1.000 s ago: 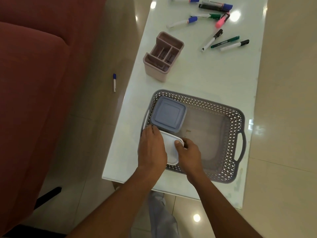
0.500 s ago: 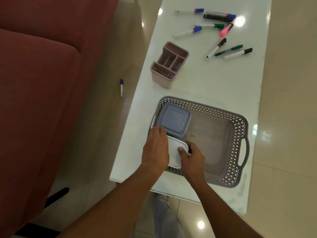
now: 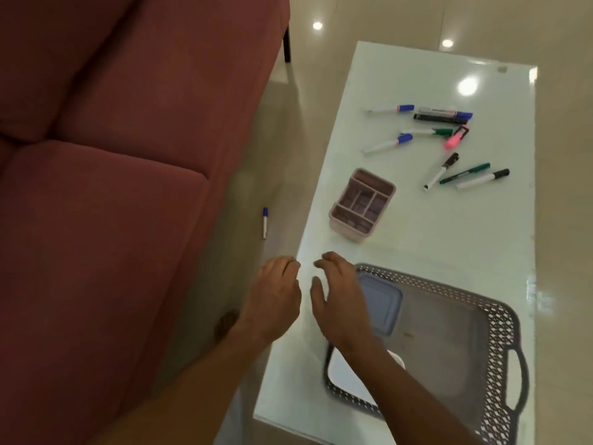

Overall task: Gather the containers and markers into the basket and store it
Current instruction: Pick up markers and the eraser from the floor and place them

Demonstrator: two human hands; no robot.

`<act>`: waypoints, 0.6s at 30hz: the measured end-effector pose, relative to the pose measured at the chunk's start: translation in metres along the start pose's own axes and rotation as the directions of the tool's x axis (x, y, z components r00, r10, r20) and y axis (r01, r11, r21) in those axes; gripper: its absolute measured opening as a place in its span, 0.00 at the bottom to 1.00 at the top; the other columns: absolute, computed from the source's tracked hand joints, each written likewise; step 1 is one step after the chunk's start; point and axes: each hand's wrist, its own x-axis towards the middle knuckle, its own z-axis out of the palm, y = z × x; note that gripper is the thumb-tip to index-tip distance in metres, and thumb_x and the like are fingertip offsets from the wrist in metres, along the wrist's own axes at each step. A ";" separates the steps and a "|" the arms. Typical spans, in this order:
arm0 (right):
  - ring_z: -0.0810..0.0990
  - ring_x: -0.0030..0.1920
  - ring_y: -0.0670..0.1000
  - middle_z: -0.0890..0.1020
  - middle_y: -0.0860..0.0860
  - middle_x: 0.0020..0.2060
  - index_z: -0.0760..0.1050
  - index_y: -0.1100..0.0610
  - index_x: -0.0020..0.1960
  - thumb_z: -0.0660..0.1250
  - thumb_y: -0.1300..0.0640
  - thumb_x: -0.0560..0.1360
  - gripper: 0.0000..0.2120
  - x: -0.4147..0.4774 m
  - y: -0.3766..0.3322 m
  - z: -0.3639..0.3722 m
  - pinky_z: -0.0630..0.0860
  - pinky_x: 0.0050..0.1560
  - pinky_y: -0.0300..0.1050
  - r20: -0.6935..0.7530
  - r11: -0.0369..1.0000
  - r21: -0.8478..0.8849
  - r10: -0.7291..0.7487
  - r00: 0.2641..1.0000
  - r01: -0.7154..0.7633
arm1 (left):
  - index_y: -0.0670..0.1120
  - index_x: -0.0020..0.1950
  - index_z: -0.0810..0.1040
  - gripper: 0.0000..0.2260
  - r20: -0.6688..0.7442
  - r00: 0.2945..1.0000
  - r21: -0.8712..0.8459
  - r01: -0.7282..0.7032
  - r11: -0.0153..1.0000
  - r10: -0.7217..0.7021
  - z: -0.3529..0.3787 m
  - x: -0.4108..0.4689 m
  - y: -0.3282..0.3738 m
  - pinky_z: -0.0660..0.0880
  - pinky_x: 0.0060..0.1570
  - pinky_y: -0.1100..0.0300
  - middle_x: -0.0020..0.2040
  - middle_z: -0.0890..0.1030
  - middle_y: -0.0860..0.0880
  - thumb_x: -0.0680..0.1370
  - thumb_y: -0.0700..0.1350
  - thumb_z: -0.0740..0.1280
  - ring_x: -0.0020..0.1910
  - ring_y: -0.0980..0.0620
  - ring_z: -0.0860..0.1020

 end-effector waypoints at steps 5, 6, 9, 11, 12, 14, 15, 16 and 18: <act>0.73 0.61 0.50 0.74 0.51 0.61 0.74 0.56 0.62 0.59 0.58 0.80 0.13 0.079 -0.042 0.076 0.69 0.59 0.39 0.191 0.999 -0.023 0.032 0.981 -0.029 | 0.40 0.51 0.80 0.11 0.120 0.993 -0.033 0.016 0.999 -0.012 -0.002 0.054 -0.091 0.78 0.50 0.47 0.47 0.81 0.44 0.72 0.40 0.62 0.46 0.44 0.80; 0.73 0.59 0.50 0.74 0.51 0.61 0.74 0.56 0.62 0.59 0.58 0.80 0.12 0.095 -0.045 0.096 0.70 0.58 0.39 0.206 0.997 -0.023 0.078 0.976 -0.074 | 0.40 0.50 0.80 0.11 0.159 0.987 -0.031 0.026 0.999 -0.021 0.001 0.066 -0.112 0.78 0.49 0.47 0.46 0.81 0.44 0.72 0.40 0.62 0.46 0.43 0.80; 0.74 0.59 0.50 0.75 0.52 0.61 0.75 0.58 0.62 0.60 0.59 0.79 0.13 0.142 -0.046 0.156 0.69 0.60 0.38 0.216 0.967 -0.013 0.250 0.944 -0.253 | 0.40 0.51 0.79 0.10 0.297 0.955 0.007 0.013 1.000 -0.015 0.019 0.106 -0.177 0.76 0.51 0.48 0.47 0.80 0.43 0.71 0.38 0.66 0.48 0.41 0.79; 0.75 0.61 0.50 0.75 0.52 0.63 0.74 0.58 0.65 0.61 0.59 0.79 0.15 0.170 -0.044 0.192 0.69 0.60 0.37 0.228 0.908 -0.005 0.409 0.883 -0.419 | 0.43 0.58 0.76 0.12 0.431 0.902 0.067 -0.018 0.998 -0.012 0.031 0.132 -0.217 0.69 0.59 0.53 0.55 0.77 0.46 0.76 0.41 0.63 0.56 0.45 0.75; 0.75 0.61 0.50 0.75 0.52 0.64 0.73 0.58 0.66 0.62 0.59 0.79 0.16 0.182 -0.043 0.207 0.68 0.61 0.37 0.237 0.871 -0.006 0.479 0.845 -0.492 | 0.45 0.62 0.74 0.13 0.461 0.887 0.081 -0.033 0.996 -0.008 0.036 0.144 -0.236 0.67 0.62 0.55 0.58 0.76 0.47 0.77 0.42 0.61 0.58 0.47 0.73; 0.74 0.63 0.50 0.74 0.53 0.65 0.73 0.58 0.67 0.63 0.59 0.78 0.17 0.206 -0.039 0.230 0.68 0.61 0.38 0.273 0.805 -0.022 0.576 0.771 -0.593 | 0.47 0.67 0.70 0.16 0.497 0.868 0.095 -0.044 0.995 -0.009 0.041 0.166 -0.266 0.66 0.64 0.56 0.62 0.74 0.49 0.79 0.43 0.60 0.61 0.49 0.71; 0.74 0.63 0.51 0.75 0.53 0.65 0.73 0.58 0.67 0.63 0.58 0.78 0.18 0.218 -0.036 0.238 0.68 0.62 0.39 0.295 0.781 -0.042 0.605 0.739 -0.623 | 0.47 0.68 0.70 0.16 0.526 0.851 0.104 -0.056 0.993 -0.007 0.042 0.178 -0.278 0.67 0.64 0.55 0.63 0.74 0.49 0.79 0.43 0.61 0.61 0.49 0.71; 0.74 0.63 0.52 0.75 0.54 0.65 0.73 0.58 0.67 0.64 0.58 0.77 0.18 0.228 -0.033 0.245 0.69 0.62 0.40 0.312 0.765 -0.064 0.625 0.716 -0.640 | 0.47 0.67 0.69 0.17 0.558 0.830 0.121 -0.078 0.990 -0.003 0.044 0.189 -0.287 0.68 0.64 0.55 0.63 0.73 0.48 0.79 0.44 0.62 0.61 0.49 0.71; 0.75 0.63 0.53 0.75 0.54 0.64 0.73 0.59 0.66 0.64 0.58 0.77 0.18 0.246 -0.032 0.252 0.69 0.62 0.41 0.318 0.741 -0.088 0.654 0.686 -0.665 | 0.47 0.66 0.70 0.16 0.606 0.795 0.154 -0.103 0.983 -0.012 0.048 0.206 -0.298 0.69 0.62 0.55 0.62 0.74 0.48 0.78 0.44 0.63 0.61 0.49 0.71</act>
